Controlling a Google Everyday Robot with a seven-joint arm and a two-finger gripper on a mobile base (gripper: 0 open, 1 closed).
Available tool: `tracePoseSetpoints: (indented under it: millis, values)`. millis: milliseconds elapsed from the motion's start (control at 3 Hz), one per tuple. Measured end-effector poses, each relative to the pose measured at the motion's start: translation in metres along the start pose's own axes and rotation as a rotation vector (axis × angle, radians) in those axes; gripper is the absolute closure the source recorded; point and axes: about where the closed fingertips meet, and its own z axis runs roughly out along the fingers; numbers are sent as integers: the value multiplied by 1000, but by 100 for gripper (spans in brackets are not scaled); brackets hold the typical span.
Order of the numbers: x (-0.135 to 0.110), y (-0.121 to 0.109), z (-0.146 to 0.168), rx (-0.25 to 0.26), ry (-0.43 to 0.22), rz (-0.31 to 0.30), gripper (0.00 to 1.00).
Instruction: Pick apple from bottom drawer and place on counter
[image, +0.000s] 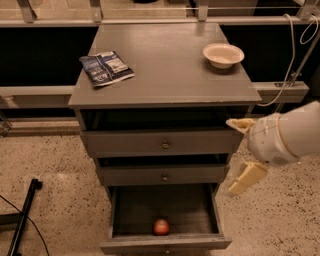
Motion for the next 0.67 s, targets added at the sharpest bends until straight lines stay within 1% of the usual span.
tracePoseSetpoints:
  millis: [333, 667]
  values:
    - [16, 0, 48, 59, -122, -36, 0]
    - [23, -18, 69, 137, -269, -66, 0]
